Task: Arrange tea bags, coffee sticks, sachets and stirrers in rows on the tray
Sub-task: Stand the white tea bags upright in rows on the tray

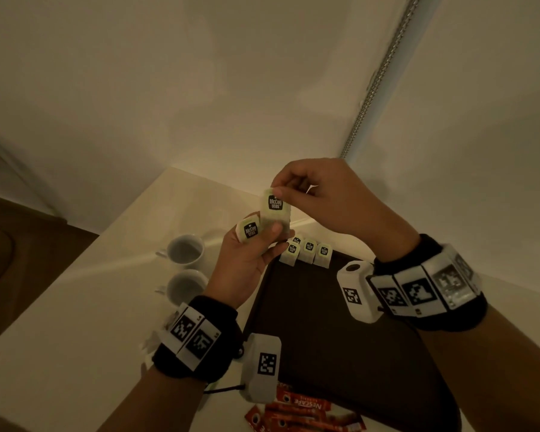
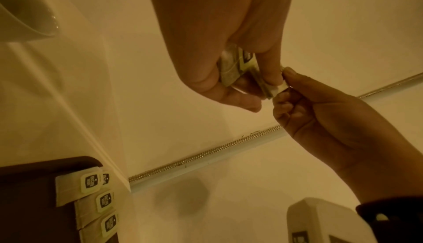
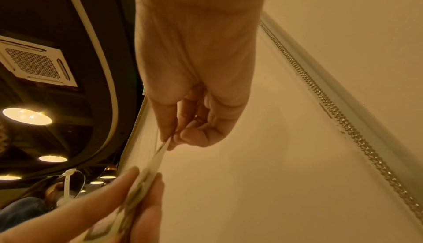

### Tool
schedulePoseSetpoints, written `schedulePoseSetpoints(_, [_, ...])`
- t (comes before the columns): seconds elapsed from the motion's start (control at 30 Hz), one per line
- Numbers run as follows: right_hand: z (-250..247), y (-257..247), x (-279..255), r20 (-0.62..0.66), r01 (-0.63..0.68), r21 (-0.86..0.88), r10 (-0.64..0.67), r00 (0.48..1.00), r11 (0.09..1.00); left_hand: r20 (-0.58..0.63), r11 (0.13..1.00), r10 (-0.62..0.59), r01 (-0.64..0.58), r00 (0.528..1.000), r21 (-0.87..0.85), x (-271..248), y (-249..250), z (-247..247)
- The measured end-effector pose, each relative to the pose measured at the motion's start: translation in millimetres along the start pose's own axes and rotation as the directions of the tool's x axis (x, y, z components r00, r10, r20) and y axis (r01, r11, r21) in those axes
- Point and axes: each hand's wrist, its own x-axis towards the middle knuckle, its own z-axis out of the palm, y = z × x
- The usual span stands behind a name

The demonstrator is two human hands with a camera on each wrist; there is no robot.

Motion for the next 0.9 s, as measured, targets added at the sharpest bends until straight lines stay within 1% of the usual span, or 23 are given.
schedulePoseSetpoints(0.2, [-1, 7, -4, -0.018, -0.005, 0.081, 0.007, 1.000, 0.997, -0.058, 0.999, 0.034, -0.035, 0.998, -0.017, 0, -4, 2])
schedulePoseSetpoints(0.27, [0, 9, -6, -0.020, -0.006, 0.094, 0.008, 1.000, 0.996, -0.070, 1.000, 0.028, -0.028, 0.997, -0.011, 1, -6, 2])
schedulePoseSetpoints(0.33, [0, 15, -8, -0.044, -0.014, 0.104, 0.018, 0.999, 0.995, -0.104, 1.000, -0.004, 0.002, 0.995, -0.017, 1, -9, -2])
schedulePoseSetpoints(0.4, [0, 28, -12, -0.063, -0.055, 0.117, 0.063, 0.996, 0.992, -0.166, 0.997, -0.060, 0.052, 0.984, -0.055, 2, -11, -11])
schedulePoseSetpoints(0.5, [11, 63, -19, -0.005, -0.170, 0.046, 0.170, 0.985, 0.984, -0.205, 0.988, -0.138, 0.120, 0.969, -0.095, 3, -11, -27])
schedulePoseSetpoints(0.57, [29, 94, -26, 0.054, -0.271, -0.014, 0.271, 0.961, 0.963, -0.204, 0.983, -0.175, 0.159, 0.963, -0.096, 4, -11, -33])
schedulePoseSetpoints(0.63, [49, 127, -35, 0.117, -0.377, -0.055, 0.381, 0.917, 0.924, -0.180, 0.977, -0.206, 0.190, 0.962, -0.099, 5, -10, -35])
schedulePoseSetpoints(0.73, [77, 164, -45, 0.237, -0.528, -0.108, 0.538, 0.809, 0.842, -0.147, 0.965, -0.248, 0.231, 0.957, -0.125, 7, -8, -34])
schedulePoseSetpoints(0.8, [90, 179, -50, 0.249, -0.575, -0.136, 0.590, 0.768, 0.806, -0.135, 0.959, -0.261, 0.240, 0.956, -0.149, 8, -8, -35])
schedulePoseSetpoints(0.83, [94, 185, -52, 0.236, -0.590, -0.147, 0.607, 0.759, 0.794, -0.132, 0.958, -0.262, 0.241, 0.956, -0.154, 9, -9, -37])
schedulePoseSetpoints(0.9, [100, 197, -54, 0.183, -0.602, -0.165, 0.624, 0.760, 0.781, -0.132, 0.957, -0.263, 0.242, 0.956, -0.159, 10, -10, -40])
